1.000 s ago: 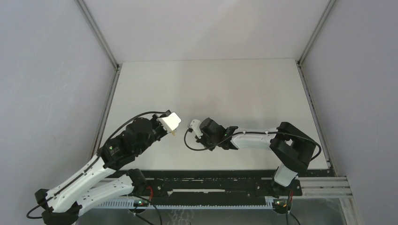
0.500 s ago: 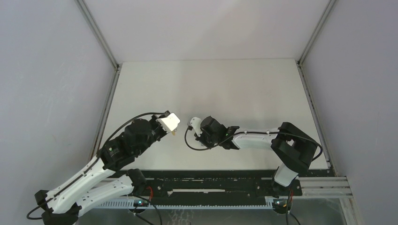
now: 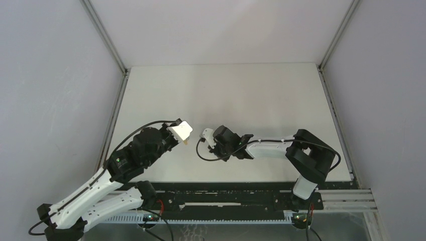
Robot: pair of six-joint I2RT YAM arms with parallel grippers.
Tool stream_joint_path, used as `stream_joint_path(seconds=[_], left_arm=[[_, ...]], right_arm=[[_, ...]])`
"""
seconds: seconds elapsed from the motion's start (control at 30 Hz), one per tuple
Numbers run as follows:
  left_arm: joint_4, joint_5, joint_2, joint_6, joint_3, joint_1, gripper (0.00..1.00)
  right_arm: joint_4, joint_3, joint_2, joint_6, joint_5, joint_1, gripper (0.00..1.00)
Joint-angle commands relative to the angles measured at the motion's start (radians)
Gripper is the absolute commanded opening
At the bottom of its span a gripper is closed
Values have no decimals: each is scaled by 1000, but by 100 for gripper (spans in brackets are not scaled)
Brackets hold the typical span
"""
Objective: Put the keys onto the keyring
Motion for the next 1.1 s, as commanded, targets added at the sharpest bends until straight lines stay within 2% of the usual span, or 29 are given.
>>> stream_joint_path(seconds=[0.0, 0.33, 0.43, 0.5, 0.63, 0.77, 1.07], left_arm=[[72, -12, -19, -15, -13, 6, 0], [78, -32, -22, -19, -14, 6, 0], [89, -88, -30, -28, -18, 6, 0], [96, -157, -30, -37, -19, 8, 0], [94, -276, -24, -61, -11, 41, 0], [94, -338, -36, -84, -5, 91, 0], [105, -323, -73, -110, -4, 185, 0]], right_arm=[[-29, 46, 15, -8, -3, 9, 1], [-231, 131, -48, -29, -42, 4, 15], [-281, 168, -55, -45, -61, 1, 18], [-308, 203, -43, -56, -84, -3, 24], [-394, 282, 10, -88, -78, -6, 25], [-486, 351, 68, -111, -81, -8, 26], [-672, 527, 201, -127, -70, 0, 24]])
